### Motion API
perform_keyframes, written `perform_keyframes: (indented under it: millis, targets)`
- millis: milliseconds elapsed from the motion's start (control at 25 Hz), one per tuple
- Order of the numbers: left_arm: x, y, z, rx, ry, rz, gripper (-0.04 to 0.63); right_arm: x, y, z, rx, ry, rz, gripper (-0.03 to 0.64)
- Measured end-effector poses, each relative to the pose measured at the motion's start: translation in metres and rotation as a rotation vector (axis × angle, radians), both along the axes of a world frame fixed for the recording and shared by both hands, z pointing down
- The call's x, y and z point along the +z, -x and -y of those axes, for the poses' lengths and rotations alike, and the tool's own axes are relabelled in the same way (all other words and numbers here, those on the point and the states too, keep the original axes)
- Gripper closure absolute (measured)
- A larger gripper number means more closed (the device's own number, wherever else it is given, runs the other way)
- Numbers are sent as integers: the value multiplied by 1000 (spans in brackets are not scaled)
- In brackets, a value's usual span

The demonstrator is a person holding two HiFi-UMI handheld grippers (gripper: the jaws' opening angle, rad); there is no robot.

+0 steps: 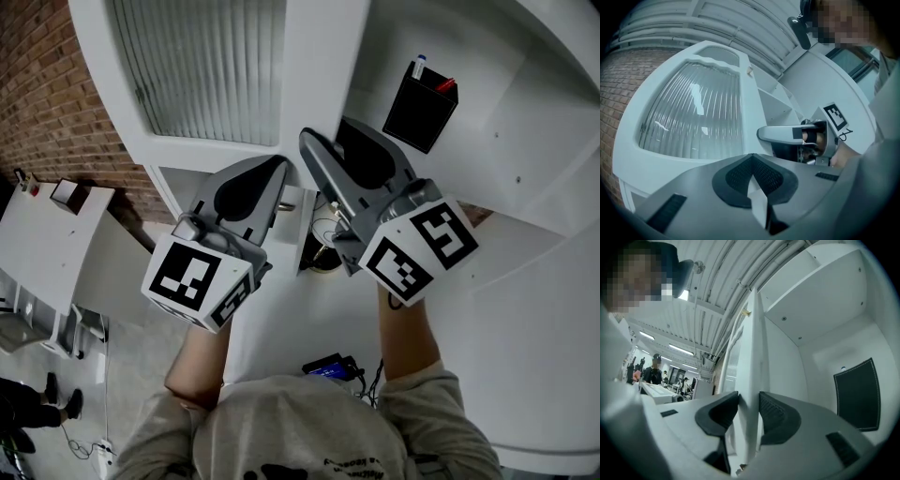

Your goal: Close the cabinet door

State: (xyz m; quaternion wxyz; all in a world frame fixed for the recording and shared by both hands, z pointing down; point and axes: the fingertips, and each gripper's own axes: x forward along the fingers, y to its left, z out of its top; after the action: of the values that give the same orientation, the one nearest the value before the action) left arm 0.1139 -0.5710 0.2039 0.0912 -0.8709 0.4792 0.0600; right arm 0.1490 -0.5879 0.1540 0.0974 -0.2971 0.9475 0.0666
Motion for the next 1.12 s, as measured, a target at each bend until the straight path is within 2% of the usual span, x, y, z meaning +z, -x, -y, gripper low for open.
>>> perform_keyframes:
  millis: [560,960,1120]
  targets:
    - [1,-1,12,-2,7,19,589,3,-14,3,322,-70,66,477]
    - [0,1,19,4,10,-4,589,6,-18,1,374,-82,60,477]
    - [0,1,19,6,4,-9,589,5,-18,-3,382,-89,51,507]
